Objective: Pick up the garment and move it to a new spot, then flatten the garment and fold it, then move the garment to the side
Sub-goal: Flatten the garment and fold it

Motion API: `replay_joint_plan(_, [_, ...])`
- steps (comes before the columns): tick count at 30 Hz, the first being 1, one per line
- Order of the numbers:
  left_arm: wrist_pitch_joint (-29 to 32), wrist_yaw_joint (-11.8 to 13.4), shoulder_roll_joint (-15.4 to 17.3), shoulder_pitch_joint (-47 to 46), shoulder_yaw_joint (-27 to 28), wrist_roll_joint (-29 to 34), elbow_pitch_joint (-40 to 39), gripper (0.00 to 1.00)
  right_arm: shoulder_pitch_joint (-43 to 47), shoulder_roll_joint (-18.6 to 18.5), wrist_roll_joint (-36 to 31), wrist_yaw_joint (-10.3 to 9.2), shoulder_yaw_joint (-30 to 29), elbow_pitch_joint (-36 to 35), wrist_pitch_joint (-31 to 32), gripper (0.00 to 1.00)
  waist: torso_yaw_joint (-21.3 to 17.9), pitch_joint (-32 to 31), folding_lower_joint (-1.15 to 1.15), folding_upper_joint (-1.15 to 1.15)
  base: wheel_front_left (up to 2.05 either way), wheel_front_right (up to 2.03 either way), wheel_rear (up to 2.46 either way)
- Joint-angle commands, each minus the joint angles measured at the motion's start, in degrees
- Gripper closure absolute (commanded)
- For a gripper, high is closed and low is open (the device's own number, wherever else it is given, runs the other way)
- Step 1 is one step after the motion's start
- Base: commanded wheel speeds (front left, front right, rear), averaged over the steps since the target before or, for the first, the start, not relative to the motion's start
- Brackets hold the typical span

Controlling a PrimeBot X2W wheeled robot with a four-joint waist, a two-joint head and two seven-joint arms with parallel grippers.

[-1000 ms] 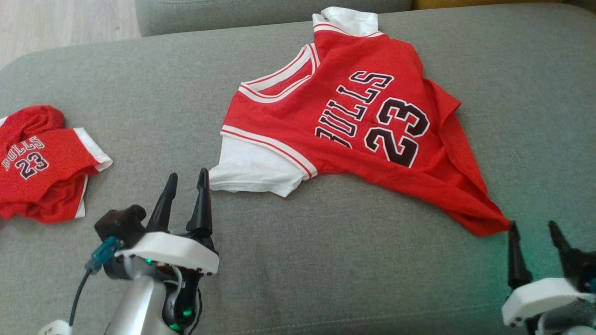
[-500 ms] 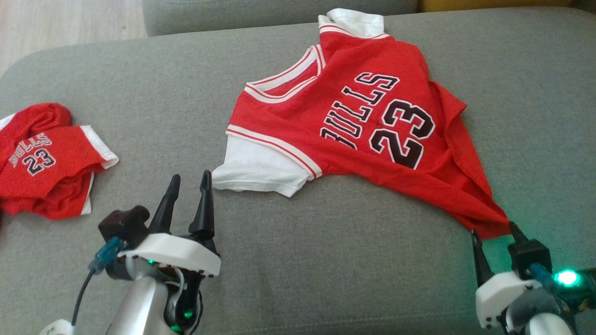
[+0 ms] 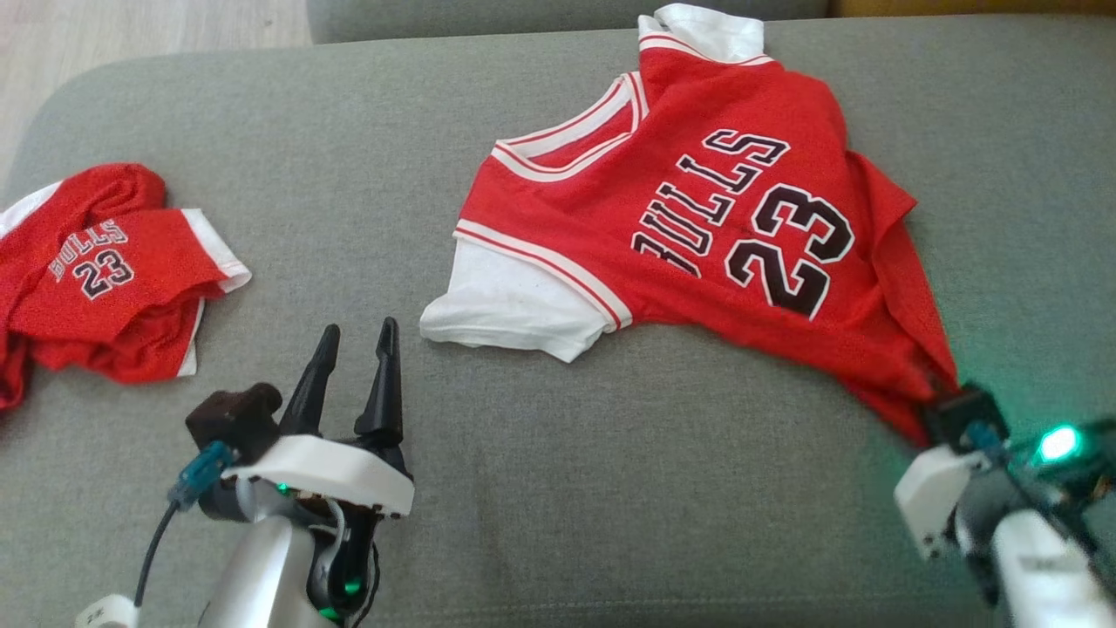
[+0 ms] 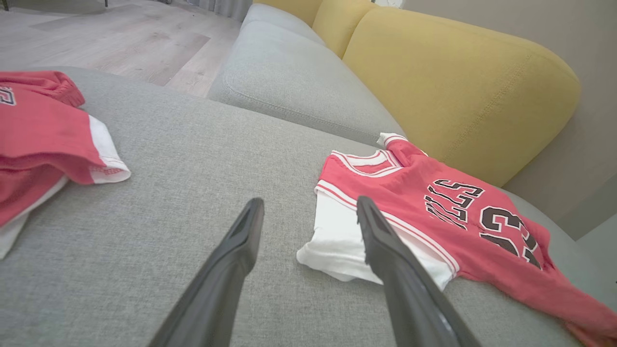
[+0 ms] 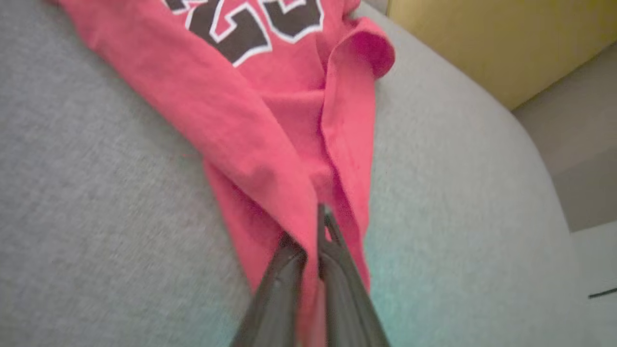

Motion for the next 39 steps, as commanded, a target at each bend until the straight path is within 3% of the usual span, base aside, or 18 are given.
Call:
replay_joint_plan(1, [-0.7,0.1,0.7,-2.8,1.4,-0.1,-1.7,0.00,-3.7,-2.6,-0.8,0.11,1.7,-2.4,-0.2,1.00,0.2,0.0,0.00,0.00,0.00,0.00,0.00])
replay_joint_plan(10, [-0.7,0.8,0.7,-2.9,0.3,-1.7,-1.7,0.00,-15.5,-15.2,-2.7,0.11,9.7,-4.9,0.4,1.00,1.4,-1.9,0.00,0.00,0.00,0.00,0.00])
replay_joint_plan(11, [-0.7,0.8,0.7,-2.9,0.3,-1.7,-1.7,0.00,-15.5,-15.2,-2.7,0.11,9.7,-4.9,0.4,1.00,1.4,-1.9,0.00,0.00,0.00,0.00,0.00])
replay_joint_plan(13, [-0.7,1.2,0.7,-2.9,-0.4,-2.5,-2.0,0.00,-18.9,-19.5,-1.8,0.11,14.5,-4.7,1.2,1.00,2.4,-2.4,0.00,0.00,0.00,0.00,0.00])
replay_joint_plan(15, [-0.7,1.3,0.7,-2.8,-0.6,-2.7,-2.1,0.00,-19.7,-20.5,-0.9,0.11,16.3,-4.6,1.6,1.00,2.7,-2.5,0.00,0.00,0.00,0.00,0.00])
replay_joint_plan(17, [-0.7,1.6,0.7,-2.4,-0.9,-3.1,-2.2,0.00,-21.7,-23.5,2.1,0.11,22.1,-4.2,3.2,1.00,3.8,-2.2,0.00,0.00,0.00,0.00,0.00])
replay_joint_plan(23, [-0.7,1.4,0.7,-2.9,-1.3,-3.0,-2.1,0.00,-28.2,-26.4,9.9,0.11,30.7,1.0,5.7,1.00,6.1,-0.4,0.00,0.00,0.00,0.00,0.00])
replay_joint_plan(30, [-0.7,0.8,0.7,-5.1,-2.5,-3.0,-2.1,0.00,-37.3,-26.4,17.4,0.11,34.8,14.9,8.1,1.00,9.6,2.8,0.00,0.00,0.00,0.00,0.00])
replay_joint_plan(32, [-0.7,0.8,0.7,-5.7,-2.8,-3.1,-2.1,0.00,-39.5,-26.2,19.2,0.11,34.3,19.3,8.7,0.60,10.5,3.7,0.00,0.00,0.00,0.00,0.00])
replay_joint_plan(33, [-0.7,0.8,0.7,-5.9,-2.8,-3.1,-2.1,0.00,-40.5,-25.9,19.8,0.11,33.5,21.3,9.1,0.00,10.7,4.1,0.00,0.00,0.00,0.00,0.00])
replay_joint_plan(39, [-0.7,0.9,0.7,-6.6,-2.6,-3.2,-2.2,0.00,-44.1,-24.0,16.1,0.11,26.0,30.1,9.3,0.00,10.8,5.1,0.00,0.00,0.00,0.00,0.00])
